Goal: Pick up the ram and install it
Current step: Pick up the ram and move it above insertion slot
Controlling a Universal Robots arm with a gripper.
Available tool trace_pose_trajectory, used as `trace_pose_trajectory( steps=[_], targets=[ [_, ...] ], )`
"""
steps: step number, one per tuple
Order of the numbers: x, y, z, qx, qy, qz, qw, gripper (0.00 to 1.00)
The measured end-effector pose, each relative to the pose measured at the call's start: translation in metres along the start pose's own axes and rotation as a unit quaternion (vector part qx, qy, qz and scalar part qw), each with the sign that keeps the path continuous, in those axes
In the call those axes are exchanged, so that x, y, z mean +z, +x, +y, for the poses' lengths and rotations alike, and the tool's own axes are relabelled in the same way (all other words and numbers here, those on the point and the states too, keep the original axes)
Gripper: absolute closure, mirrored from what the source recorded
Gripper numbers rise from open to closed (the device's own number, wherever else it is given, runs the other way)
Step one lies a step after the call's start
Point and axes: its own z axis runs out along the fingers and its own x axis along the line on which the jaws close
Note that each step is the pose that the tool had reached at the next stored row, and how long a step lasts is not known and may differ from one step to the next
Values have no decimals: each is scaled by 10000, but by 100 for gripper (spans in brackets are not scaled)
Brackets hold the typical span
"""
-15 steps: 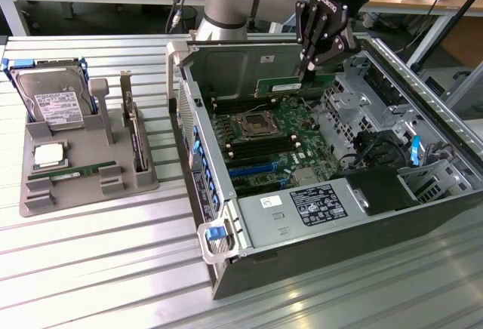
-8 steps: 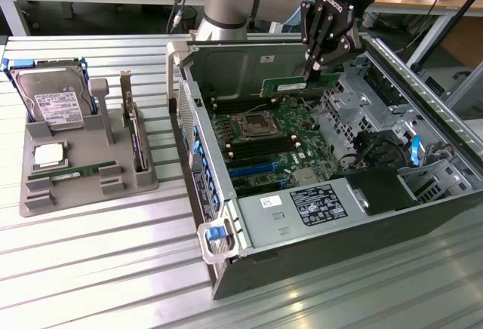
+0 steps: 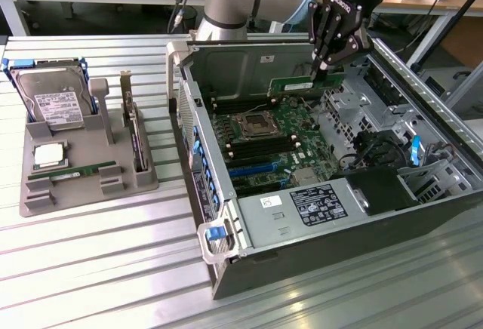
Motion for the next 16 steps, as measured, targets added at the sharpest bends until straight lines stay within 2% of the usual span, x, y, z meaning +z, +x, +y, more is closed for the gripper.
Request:
trace_pose_trajectory(
  steps=[3,16],
  targets=[
    [-2,1,-65,0,0,0,10000,88],
    [-5,5,-240,0,0,0,10000,88]
  ],
)
